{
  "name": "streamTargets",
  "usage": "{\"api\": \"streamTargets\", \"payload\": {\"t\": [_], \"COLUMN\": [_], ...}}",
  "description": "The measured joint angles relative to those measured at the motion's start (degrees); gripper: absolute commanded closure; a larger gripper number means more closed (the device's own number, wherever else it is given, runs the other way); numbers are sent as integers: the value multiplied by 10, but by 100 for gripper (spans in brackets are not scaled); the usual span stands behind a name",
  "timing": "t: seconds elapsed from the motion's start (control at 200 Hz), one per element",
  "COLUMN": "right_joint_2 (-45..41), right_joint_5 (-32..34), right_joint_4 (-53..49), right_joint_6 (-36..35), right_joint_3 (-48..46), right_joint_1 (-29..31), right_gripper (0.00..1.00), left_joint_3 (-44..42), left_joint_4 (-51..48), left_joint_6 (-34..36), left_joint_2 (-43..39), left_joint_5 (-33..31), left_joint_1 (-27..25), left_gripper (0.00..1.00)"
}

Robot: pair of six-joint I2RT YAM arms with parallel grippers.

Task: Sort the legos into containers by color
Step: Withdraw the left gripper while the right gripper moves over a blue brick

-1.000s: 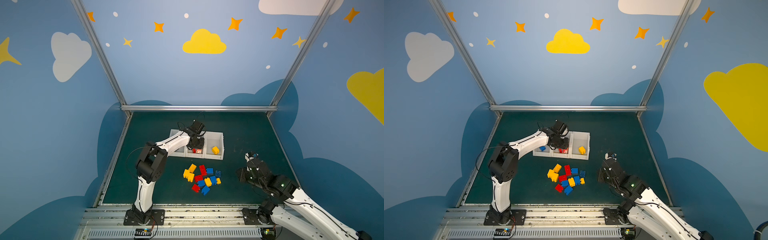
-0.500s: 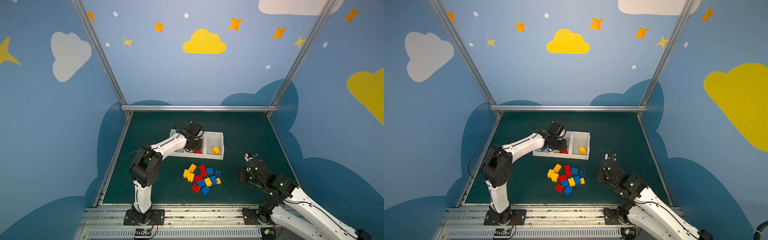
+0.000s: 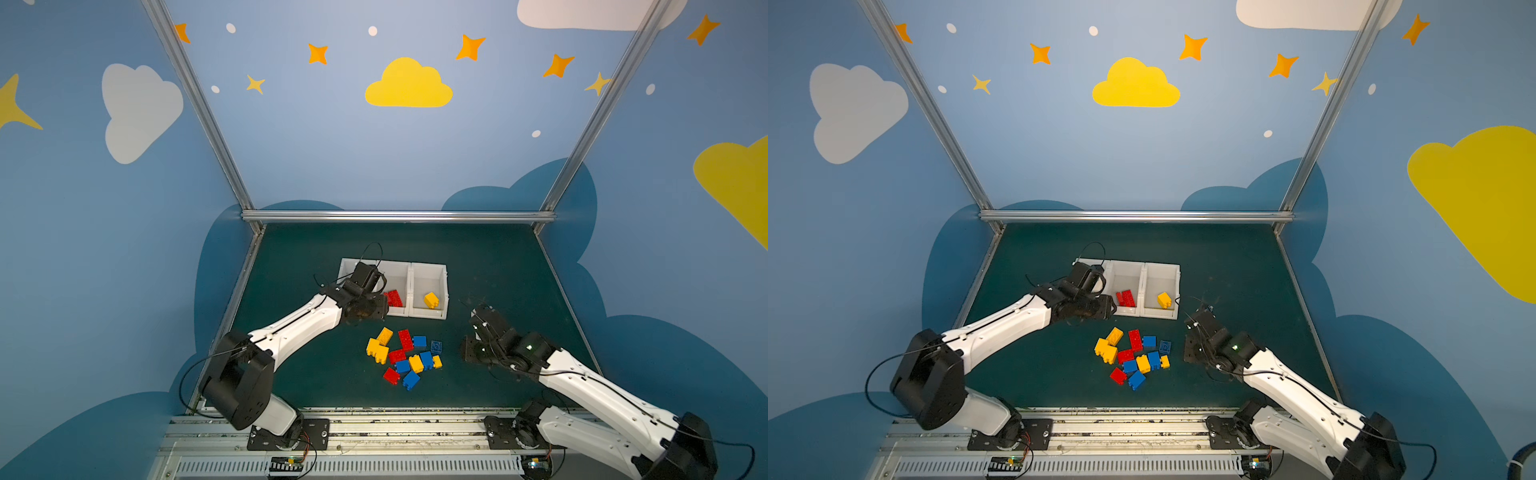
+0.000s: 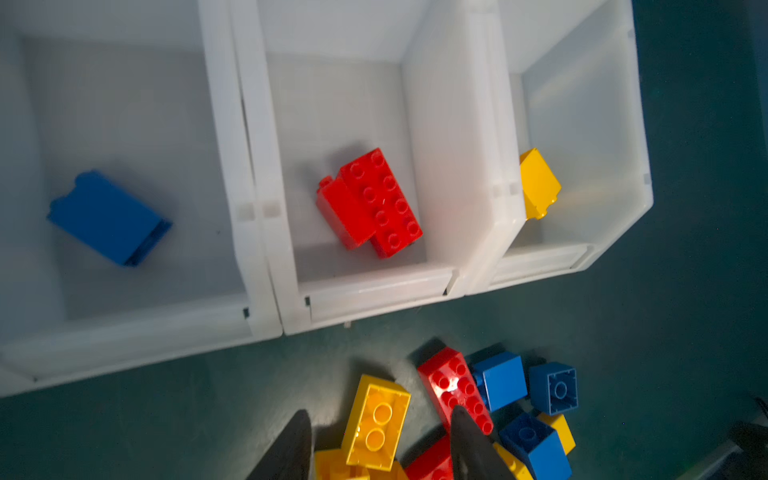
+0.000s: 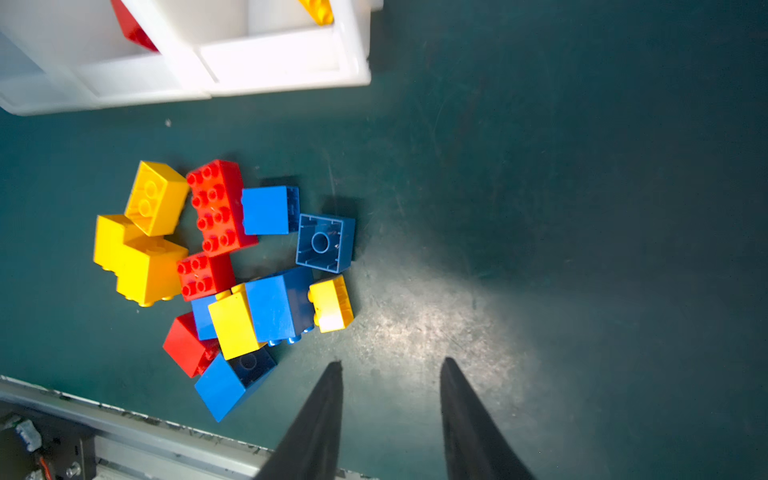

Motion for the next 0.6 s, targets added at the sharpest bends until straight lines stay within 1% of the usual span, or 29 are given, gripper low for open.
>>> {"api": "streamTargets", "payload": {"t": [0.155,0.285,0.43,0.596], "right_joint_2": [68,123,184,234], "right_joint_5": [-24,-39,-52,-60], "right_joint_4": [23,24,23,15], "right_joint_6": [9,17,21,21], "right_joint_3": [23,60,104,133], "right_joint_1": [1,1,2,2], "right_gripper": [52,51,51,51], "left_joint_3": [-69,-123,-178,-221], "left_joint_4": [6,15,24,26], "left_joint_6": [-24,-49,-72,-91], "left_joint_2": [-74,-130,-195,-257], "left_joint_5": [-4,-12,-20,-29], "left_joint_1": [0,0,0,0], "left_gripper": [44,43,42,41]}}
